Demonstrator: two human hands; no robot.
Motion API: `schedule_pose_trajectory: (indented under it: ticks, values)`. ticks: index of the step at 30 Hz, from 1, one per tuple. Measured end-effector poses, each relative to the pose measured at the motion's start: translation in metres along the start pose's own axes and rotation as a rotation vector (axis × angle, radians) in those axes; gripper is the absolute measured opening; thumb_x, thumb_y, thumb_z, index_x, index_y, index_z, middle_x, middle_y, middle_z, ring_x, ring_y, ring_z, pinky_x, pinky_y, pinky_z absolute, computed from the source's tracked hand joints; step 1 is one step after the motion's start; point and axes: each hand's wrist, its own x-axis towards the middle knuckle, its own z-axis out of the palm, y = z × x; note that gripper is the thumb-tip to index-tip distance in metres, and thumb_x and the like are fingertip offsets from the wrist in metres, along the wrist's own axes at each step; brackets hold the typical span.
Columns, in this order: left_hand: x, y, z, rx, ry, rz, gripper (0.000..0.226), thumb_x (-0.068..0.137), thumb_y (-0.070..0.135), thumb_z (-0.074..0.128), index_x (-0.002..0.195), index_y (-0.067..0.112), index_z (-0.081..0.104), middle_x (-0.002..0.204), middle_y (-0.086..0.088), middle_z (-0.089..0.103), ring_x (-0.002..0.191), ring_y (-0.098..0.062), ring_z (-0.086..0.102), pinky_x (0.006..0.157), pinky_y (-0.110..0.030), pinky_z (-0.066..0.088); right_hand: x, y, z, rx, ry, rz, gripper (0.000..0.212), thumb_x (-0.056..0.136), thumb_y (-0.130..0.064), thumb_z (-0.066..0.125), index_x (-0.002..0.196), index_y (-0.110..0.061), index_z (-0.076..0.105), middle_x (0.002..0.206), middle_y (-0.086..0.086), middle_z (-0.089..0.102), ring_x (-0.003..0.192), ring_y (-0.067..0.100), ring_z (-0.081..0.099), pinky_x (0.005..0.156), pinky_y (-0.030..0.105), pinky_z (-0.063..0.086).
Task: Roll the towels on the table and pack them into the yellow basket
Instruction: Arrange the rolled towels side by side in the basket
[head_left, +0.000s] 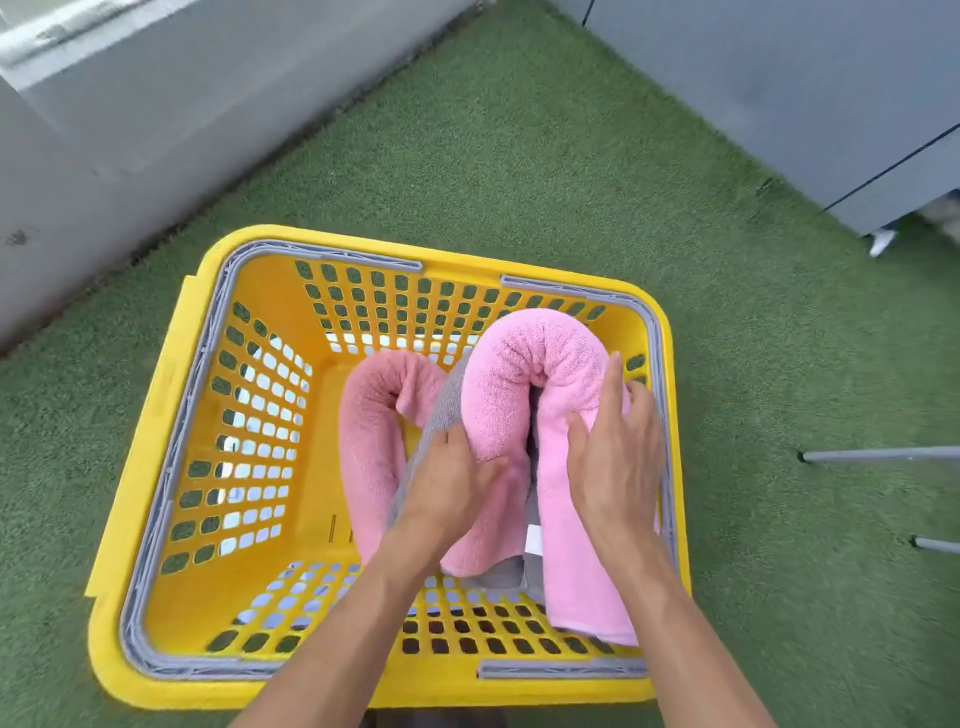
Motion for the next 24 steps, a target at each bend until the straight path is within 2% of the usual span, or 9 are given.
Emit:
schedule_pose_trajectory:
  ticks: [4, 7, 9, 12, 14, 17, 19, 22, 24]
  values:
    - [-0.011, -0.018, -0.017, -0.161, 0.073, 0.070, 0.047, 0.090, 0.054, 0.052, 0.119, 0.018, 0.057, 0.105, 0.001, 0.062, 0.090, -0.014, 0.061, 0.079, -0.031, 0.050, -0.024, -0.017, -0.002, -0.127, 0.049, 0.006, 0.082, 0.085, -0.029, 0.067, 0.152, -0.026, 0.019, 0.155, 0.015, 0.022, 0.143, 0.037, 0.020, 0.104, 0.057, 0.028]
    - [-0.011, -0.040, -0.037, -0.307, 0.156, -0.012, 0.040, 0.093, 0.051, 0.051, 0.113, 0.017, 0.062, 0.096, 0.006, 0.068, 0.085, -0.007, 0.064, 0.077, -0.033, 0.055, -0.047, -0.048, -0.004, 0.079, 0.100, -0.164, 0.071, 0.088, -0.029, 0.062, 0.150, -0.024, 0.028, 0.156, 0.014, 0.022, 0.146, 0.033, 0.016, 0.112, 0.055, 0.027]
    - [-0.006, -0.060, -0.046, -0.373, 0.226, -0.118, 0.039, 0.094, 0.050, 0.050, 0.108, 0.016, 0.063, 0.092, 0.004, 0.069, 0.084, -0.012, 0.066, 0.077, -0.041, 0.055, -0.063, -0.078, -0.001, 0.345, 0.047, -0.292, 0.059, 0.093, -0.027, 0.057, 0.147, -0.023, 0.034, 0.154, 0.008, 0.025, 0.145, 0.024, 0.022, 0.114, 0.043, 0.032]
    - [0.003, -0.088, -0.054, -0.371, 0.275, -0.382, 0.042, 0.095, 0.045, 0.051, 0.118, 0.010, 0.058, 0.105, -0.005, 0.066, 0.090, -0.019, 0.060, 0.075, -0.035, 0.046, -0.072, -0.122, 0.017, 0.678, -0.235, -0.344, 0.051, 0.100, -0.027, 0.047, 0.148, -0.026, 0.031, 0.152, -0.001, 0.028, 0.142, 0.009, 0.025, 0.109, 0.008, 0.024]
    - [0.009, -0.104, -0.053, -0.332, 0.254, -0.534, 0.048, 0.094, 0.043, 0.052, 0.126, 0.006, 0.052, 0.115, -0.012, 0.062, 0.101, -0.028, 0.058, 0.077, -0.035, 0.043, -0.061, -0.144, 0.049, 0.760, -0.401, -0.281, 0.053, 0.101, -0.024, 0.044, 0.150, -0.023, 0.025, 0.155, -0.003, 0.023, 0.144, 0.007, 0.018, 0.108, 0.005, 0.014]
    - [0.025, -0.124, -0.042, -0.274, 0.208, -0.591, 0.055, 0.093, 0.040, 0.056, 0.132, 0.001, 0.046, 0.125, -0.020, 0.057, 0.111, -0.037, 0.056, 0.082, -0.038, 0.047, -0.028, -0.161, 0.109, 0.749, -0.504, -0.066, 0.067, 0.097, -0.017, 0.050, 0.153, -0.017, 0.014, 0.159, 0.004, 0.016, 0.148, 0.017, 0.010, 0.120, 0.032, 0.016]
    - [0.037, -0.132, -0.032, -0.214, 0.168, -0.579, 0.061, 0.092, 0.040, 0.058, 0.133, -0.002, 0.042, 0.127, -0.024, 0.055, 0.113, -0.040, 0.054, 0.089, -0.043, 0.048, -0.008, -0.163, 0.140, 0.695, -0.466, 0.072, 0.078, 0.092, -0.013, 0.055, 0.153, -0.016, 0.008, 0.160, 0.009, 0.009, 0.148, 0.026, 0.006, 0.120, 0.039, 0.017]
    - [0.053, -0.137, -0.012, -0.093, 0.089, -0.546, 0.067, 0.091, 0.039, 0.059, 0.135, -0.006, 0.034, 0.134, -0.027, 0.047, 0.124, -0.040, 0.045, 0.095, -0.041, 0.042, 0.013, -0.156, 0.166, 0.655, -0.501, 0.222, 0.086, 0.088, -0.003, 0.058, 0.152, -0.006, 0.000, 0.159, 0.016, 0.003, 0.147, 0.029, 0.003, 0.110, 0.021, 0.007]
    - [0.059, -0.138, -0.002, -0.046, 0.049, -0.552, 0.070, 0.091, 0.040, 0.059, 0.135, -0.006, 0.030, 0.135, -0.027, 0.044, 0.124, -0.041, 0.044, 0.092, -0.040, 0.039, 0.022, -0.150, 0.179, 0.648, -0.528, 0.274, 0.083, 0.086, 0.002, 0.060, 0.150, 0.002, 0.007, 0.155, 0.020, 0.014, 0.144, 0.029, 0.014, 0.103, 0.015, 0.008]
